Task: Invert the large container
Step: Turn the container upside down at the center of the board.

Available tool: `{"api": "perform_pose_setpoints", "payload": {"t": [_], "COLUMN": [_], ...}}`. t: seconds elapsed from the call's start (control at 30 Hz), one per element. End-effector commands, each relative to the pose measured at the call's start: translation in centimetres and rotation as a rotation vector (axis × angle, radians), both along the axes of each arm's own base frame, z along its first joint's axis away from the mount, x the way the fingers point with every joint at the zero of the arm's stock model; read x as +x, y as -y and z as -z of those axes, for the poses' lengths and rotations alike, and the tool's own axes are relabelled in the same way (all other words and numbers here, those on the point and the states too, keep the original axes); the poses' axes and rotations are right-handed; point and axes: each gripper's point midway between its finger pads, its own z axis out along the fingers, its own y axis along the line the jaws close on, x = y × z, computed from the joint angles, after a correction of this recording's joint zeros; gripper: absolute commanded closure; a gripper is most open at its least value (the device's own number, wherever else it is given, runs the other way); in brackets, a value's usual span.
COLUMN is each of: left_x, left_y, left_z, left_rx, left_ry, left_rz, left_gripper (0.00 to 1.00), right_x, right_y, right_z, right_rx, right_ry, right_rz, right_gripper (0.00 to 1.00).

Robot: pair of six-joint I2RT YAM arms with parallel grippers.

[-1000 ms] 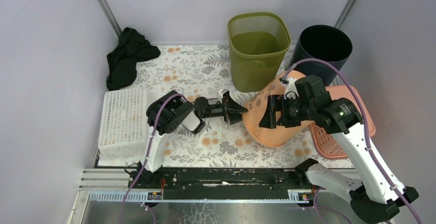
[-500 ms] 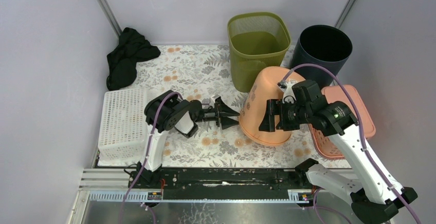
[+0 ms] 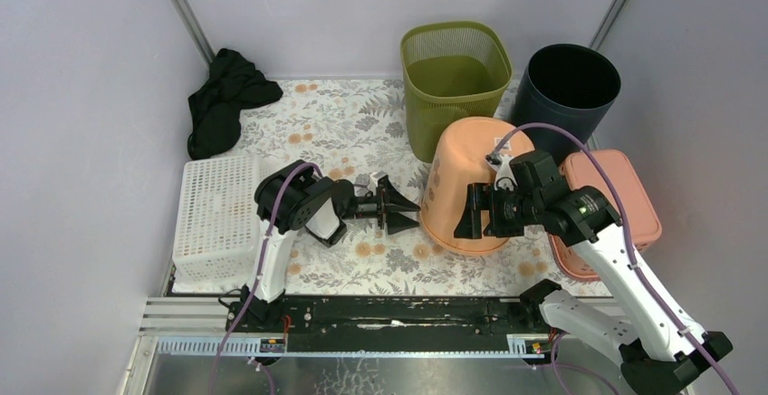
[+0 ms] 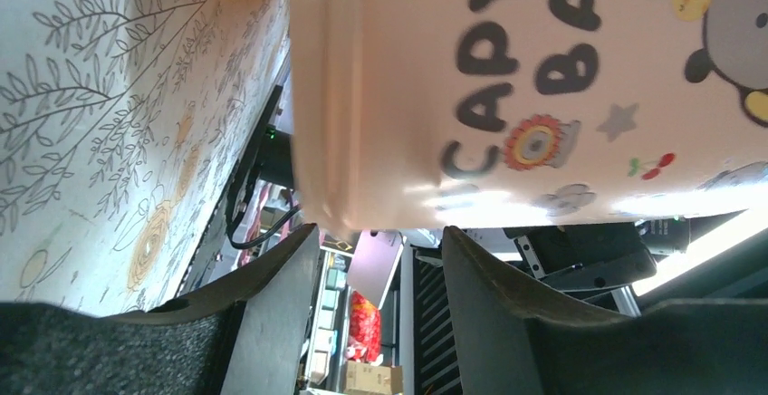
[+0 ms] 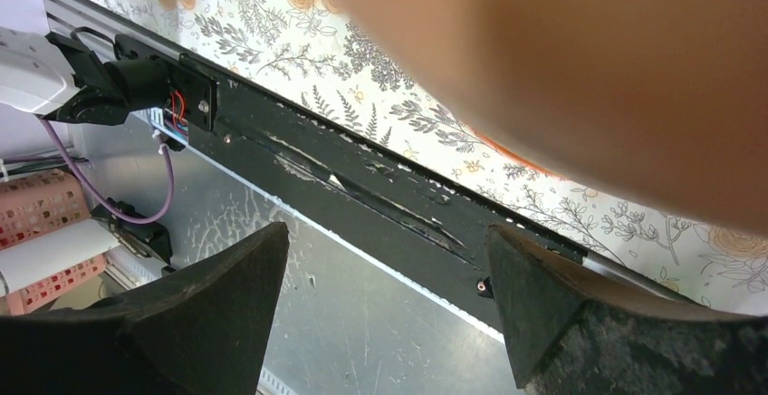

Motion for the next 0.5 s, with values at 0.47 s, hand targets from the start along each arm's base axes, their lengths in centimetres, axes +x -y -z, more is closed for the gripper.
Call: {"api": "perform_pose_setpoints", "payload": {"t": [0.47], "left_x": [-1.4], "left_y": [-0.2], "left_z": [1.8], "left_rx": [0.040], "left_ry": [0.067], "left_rz": [0.048], "left_gripper": [0.32], "right_x": [-0.9], "right_y": [0.0], "right_z": [1.4], "right_rx": [0.031], "right_ry": [-0.026], "right_rz": [0.014], "right_gripper": [0.13]}}
